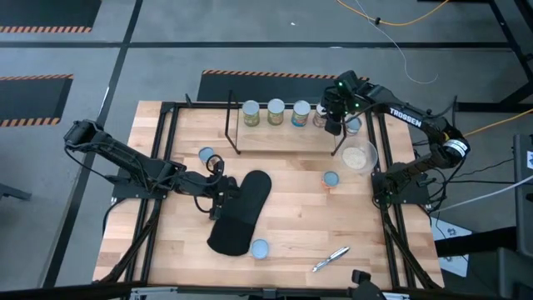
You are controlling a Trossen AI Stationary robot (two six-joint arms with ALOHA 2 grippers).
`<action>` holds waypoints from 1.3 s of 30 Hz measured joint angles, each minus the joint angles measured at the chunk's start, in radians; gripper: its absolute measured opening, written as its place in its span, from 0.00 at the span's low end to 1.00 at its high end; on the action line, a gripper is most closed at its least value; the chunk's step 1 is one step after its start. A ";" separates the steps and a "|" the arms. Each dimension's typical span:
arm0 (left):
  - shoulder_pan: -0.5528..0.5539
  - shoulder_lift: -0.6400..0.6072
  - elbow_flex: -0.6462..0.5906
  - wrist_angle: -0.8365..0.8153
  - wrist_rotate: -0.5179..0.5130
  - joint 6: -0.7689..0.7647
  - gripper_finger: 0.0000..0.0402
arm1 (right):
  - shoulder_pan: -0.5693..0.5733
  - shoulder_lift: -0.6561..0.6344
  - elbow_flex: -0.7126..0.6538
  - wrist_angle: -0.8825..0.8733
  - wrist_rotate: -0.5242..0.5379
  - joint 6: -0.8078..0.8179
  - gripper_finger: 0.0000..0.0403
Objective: Pick and place cans onto a shelf
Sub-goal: Put the canned peaches on the shelf, then put the small canned tomatoes on the shelf
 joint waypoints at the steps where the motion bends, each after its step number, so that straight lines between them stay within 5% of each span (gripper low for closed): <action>1: 0.000 0.000 0.000 0.000 0.000 0.001 0.26 | 0.000 -0.006 0.009 -0.007 0.000 0.000 0.29; 19: 0.000 0.000 0.000 0.000 0.000 0.002 0.26 | 0.085 -0.209 0.062 -0.184 -0.007 0.078 0.29; 29: 0.000 0.000 0.000 0.000 0.000 0.002 0.25 | 0.239 -0.281 0.047 -0.255 -0.174 0.215 0.29; 39: 0.000 0.000 0.000 0.000 0.000 0.002 0.25 | 0.462 -0.289 -0.016 -0.212 -0.180 0.320 0.29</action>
